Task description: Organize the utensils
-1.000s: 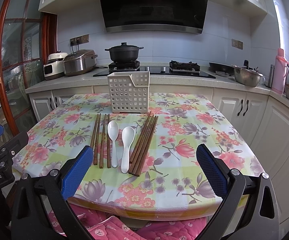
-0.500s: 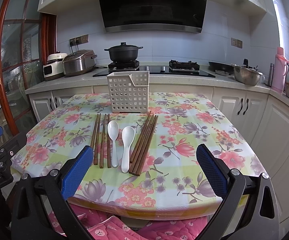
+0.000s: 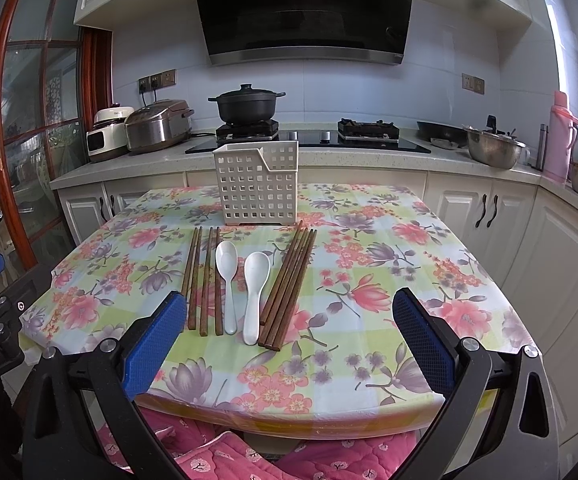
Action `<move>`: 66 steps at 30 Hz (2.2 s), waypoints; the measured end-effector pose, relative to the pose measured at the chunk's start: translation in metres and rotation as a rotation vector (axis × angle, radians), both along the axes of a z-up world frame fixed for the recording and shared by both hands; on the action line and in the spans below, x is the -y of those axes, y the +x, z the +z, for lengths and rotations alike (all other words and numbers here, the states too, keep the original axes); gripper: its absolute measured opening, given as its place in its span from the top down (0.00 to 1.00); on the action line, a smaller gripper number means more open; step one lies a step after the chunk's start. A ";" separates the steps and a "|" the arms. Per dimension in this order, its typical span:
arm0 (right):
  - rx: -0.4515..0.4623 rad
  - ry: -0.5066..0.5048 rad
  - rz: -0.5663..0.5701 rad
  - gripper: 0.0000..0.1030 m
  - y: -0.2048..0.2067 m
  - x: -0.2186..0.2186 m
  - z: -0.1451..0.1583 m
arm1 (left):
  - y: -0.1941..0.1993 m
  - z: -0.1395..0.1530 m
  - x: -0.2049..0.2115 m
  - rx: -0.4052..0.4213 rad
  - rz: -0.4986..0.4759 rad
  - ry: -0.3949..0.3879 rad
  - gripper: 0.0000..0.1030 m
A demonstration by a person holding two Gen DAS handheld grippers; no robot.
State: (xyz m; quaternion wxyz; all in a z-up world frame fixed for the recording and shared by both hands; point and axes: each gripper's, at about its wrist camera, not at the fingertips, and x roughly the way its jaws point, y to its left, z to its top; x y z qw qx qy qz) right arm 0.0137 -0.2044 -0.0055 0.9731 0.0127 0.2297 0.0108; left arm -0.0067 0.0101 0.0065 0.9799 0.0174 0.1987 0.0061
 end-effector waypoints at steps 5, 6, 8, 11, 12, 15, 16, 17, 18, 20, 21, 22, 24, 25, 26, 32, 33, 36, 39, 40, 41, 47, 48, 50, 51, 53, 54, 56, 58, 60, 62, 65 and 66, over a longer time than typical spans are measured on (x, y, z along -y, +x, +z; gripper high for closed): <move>-0.001 0.003 0.000 0.06 0.001 -0.001 -0.001 | 0.000 0.000 0.000 0.001 0.000 0.001 0.04; -0.002 0.004 0.000 0.06 0.001 0.000 -0.001 | 0.000 0.000 0.000 0.001 0.001 0.000 0.04; -0.004 0.006 0.001 0.06 0.001 0.000 -0.001 | 0.000 0.000 0.000 0.001 0.003 -0.002 0.04; -0.008 0.014 -0.001 0.06 -0.001 -0.002 -0.003 | 0.000 0.001 -0.001 -0.001 0.001 -0.004 0.04; -0.010 0.017 -0.001 0.06 0.000 0.000 -0.004 | 0.000 0.001 -0.001 -0.001 0.001 -0.005 0.04; -0.019 0.030 -0.002 0.06 0.002 0.002 -0.007 | 0.000 0.001 0.000 -0.006 0.006 0.000 0.04; -0.023 0.034 -0.003 0.06 0.003 0.002 -0.007 | 0.000 0.001 0.000 -0.010 0.013 0.004 0.04; -0.029 0.038 -0.004 0.06 0.003 0.001 -0.009 | 0.000 0.001 0.000 -0.011 0.018 0.006 0.04; -0.034 0.041 -0.004 0.06 0.004 0.002 -0.010 | 0.000 0.001 -0.001 -0.011 0.021 0.005 0.04; -0.047 0.047 -0.009 0.06 0.009 0.006 -0.011 | 0.001 0.000 -0.002 -0.016 0.018 -0.003 0.04; -0.056 0.053 -0.012 0.06 0.010 0.007 -0.012 | 0.002 -0.001 -0.002 -0.020 0.015 -0.005 0.04; -0.067 0.061 -0.015 0.06 0.013 0.009 -0.013 | 0.004 -0.003 -0.001 -0.033 0.007 -0.006 0.04; -0.093 0.077 -0.021 0.06 0.019 0.012 -0.018 | 0.012 -0.009 0.001 -0.077 -0.017 -0.014 0.04; -0.109 0.087 -0.024 0.06 0.022 0.014 -0.021 | 0.016 -0.012 0.001 -0.099 -0.036 -0.022 0.04; -0.124 0.094 -0.027 0.06 0.027 0.018 -0.024 | 0.020 -0.016 0.002 -0.121 -0.055 -0.032 0.04; -0.189 0.108 -0.060 0.06 0.055 0.030 -0.039 | 0.053 -0.033 0.005 -0.213 -0.056 -0.055 0.04; -0.199 0.108 -0.064 0.06 0.061 0.032 -0.042 | 0.062 -0.037 0.005 -0.241 -0.068 -0.065 0.04; -0.236 0.121 -0.074 0.06 0.078 0.037 -0.049 | 0.087 -0.048 0.006 -0.331 -0.109 -0.091 0.04; -0.260 0.122 -0.078 0.07 0.094 0.040 -0.053 | 0.120 -0.057 0.004 -0.401 -0.100 -0.101 0.04; -0.264 0.121 -0.078 0.07 0.099 0.040 -0.053 | 0.127 -0.058 0.003 -0.407 -0.090 -0.102 0.04; -0.272 0.119 -0.077 0.07 0.106 0.041 -0.053 | 0.137 -0.059 0.003 -0.416 -0.079 -0.101 0.04; -0.348 0.159 -0.080 0.09 0.152 0.047 -0.054 | 0.200 -0.064 0.001 -0.490 -0.025 -0.106 0.04; -0.353 0.161 -0.080 0.10 0.159 0.047 -0.054 | 0.209 -0.066 0.001 -0.502 -0.019 -0.111 0.04; -0.368 0.146 -0.088 0.12 0.176 0.048 -0.054 | 0.225 -0.067 0.000 -0.519 -0.015 -0.118 0.04; -0.377 0.141 -0.091 0.13 0.184 0.049 -0.054 | 0.235 -0.067 0.000 -0.519 -0.010 -0.113 0.05; -0.410 0.137 -0.101 0.14 0.199 0.052 -0.058 | 0.247 -0.067 0.001 -0.520 0.007 -0.092 0.05; -0.427 0.138 -0.105 0.16 0.207 0.053 -0.060 | 0.256 -0.067 0.001 -0.526 0.014 -0.079 0.05; -0.457 0.135 -0.117 0.22 0.222 0.056 -0.065 | 0.267 -0.069 0.001 -0.531 0.028 -0.075 0.06; -0.485 0.148 -0.106 0.28 0.238 0.058 -0.070 | 0.280 -0.073 -0.002 -0.550 0.039 -0.077 0.15; -0.502 0.157 -0.097 0.34 0.246 0.057 -0.073 | 0.292 -0.077 -0.004 -0.578 0.038 -0.088 0.21; -0.507 0.152 -0.092 0.39 0.255 0.055 -0.074 | 0.299 -0.081 -0.006 -0.586 0.047 -0.088 0.23; -0.514 0.141 -0.087 0.45 0.262 0.050 -0.077 | 0.307 -0.086 -0.006 -0.600 0.045 -0.088 0.31; -0.518 0.134 -0.089 0.46 0.264 0.049 -0.078 | 0.309 -0.088 -0.006 -0.606 0.042 -0.087 0.32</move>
